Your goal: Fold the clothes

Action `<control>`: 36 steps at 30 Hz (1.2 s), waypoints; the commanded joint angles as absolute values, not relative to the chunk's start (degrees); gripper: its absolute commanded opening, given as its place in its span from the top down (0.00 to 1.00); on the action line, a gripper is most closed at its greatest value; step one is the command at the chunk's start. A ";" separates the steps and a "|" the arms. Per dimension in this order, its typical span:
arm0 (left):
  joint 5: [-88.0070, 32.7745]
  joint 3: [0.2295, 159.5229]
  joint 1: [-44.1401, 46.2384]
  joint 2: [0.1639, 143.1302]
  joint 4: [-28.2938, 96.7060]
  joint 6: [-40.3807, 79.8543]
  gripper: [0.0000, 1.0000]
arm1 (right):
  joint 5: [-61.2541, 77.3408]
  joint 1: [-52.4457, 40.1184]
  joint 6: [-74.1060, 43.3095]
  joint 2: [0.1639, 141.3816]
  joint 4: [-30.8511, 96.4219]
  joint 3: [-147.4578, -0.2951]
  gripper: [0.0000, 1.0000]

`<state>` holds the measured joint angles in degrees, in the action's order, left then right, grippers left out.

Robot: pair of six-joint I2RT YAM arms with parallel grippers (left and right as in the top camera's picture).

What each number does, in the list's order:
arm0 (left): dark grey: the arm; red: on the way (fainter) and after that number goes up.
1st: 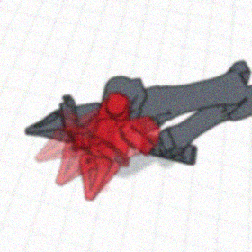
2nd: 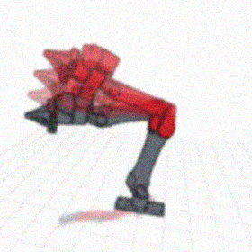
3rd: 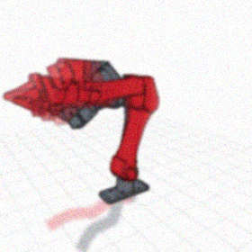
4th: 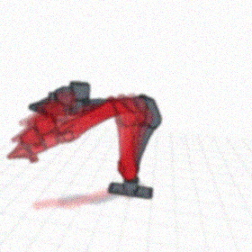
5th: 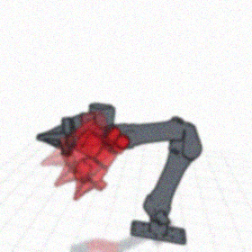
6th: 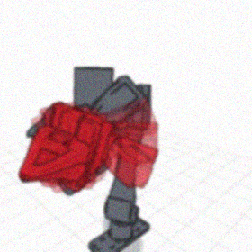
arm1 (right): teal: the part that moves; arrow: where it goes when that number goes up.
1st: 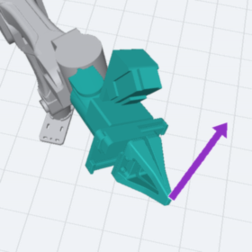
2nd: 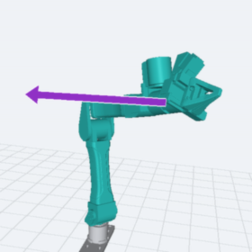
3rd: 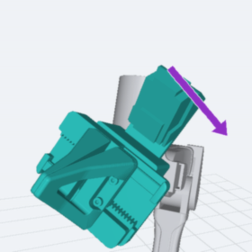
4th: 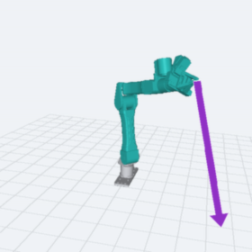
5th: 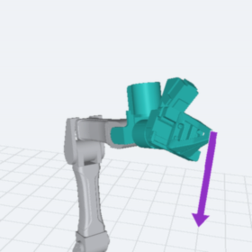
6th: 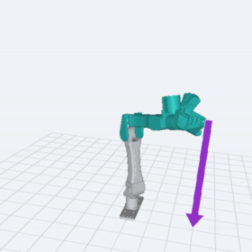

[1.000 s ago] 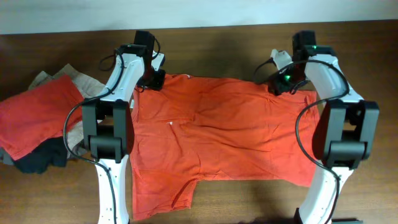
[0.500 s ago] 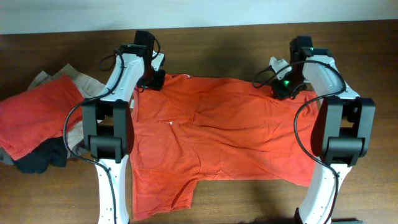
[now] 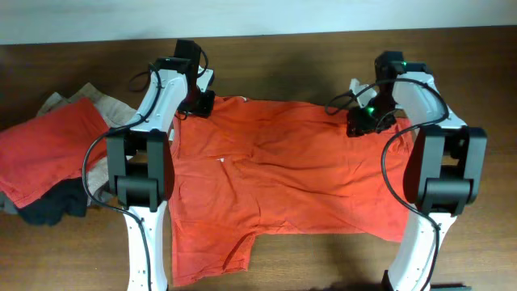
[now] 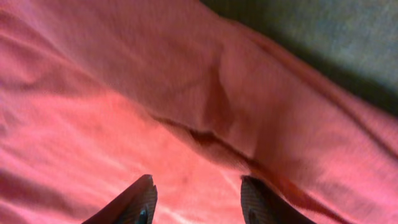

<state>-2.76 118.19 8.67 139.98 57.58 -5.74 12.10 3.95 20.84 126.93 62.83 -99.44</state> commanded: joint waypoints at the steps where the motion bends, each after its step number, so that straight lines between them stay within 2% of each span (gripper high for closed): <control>1: -0.19 117.80 7.97 141.64 58.15 -5.26 0.64 | 13.34 2.85 26.02 125.80 61.76 -99.61 0.50; 12: -0.16 117.80 7.97 141.64 57.98 -5.28 0.64 | 13.67 2.26 30.06 122.28 57.39 -99.88 0.50; 18: -0.19 117.80 7.97 141.64 57.84 -5.26 0.64 | 13.08 2.26 32.25 122.30 54.96 -99.90 0.42; 26: -0.19 117.80 7.97 141.64 57.71 -5.26 0.60 | 12.82 2.26 32.86 123.04 52.66 -99.55 0.40; 32: -0.19 117.80 7.97 141.64 57.71 -5.26 0.60 | 12.86 2.26 34.11 125.36 54.00 -99.53 0.41; 36: -0.19 117.80 7.97 141.64 57.71 -5.26 0.60 | 12.84 2.26 34.09 125.43 54.30 -99.53 0.50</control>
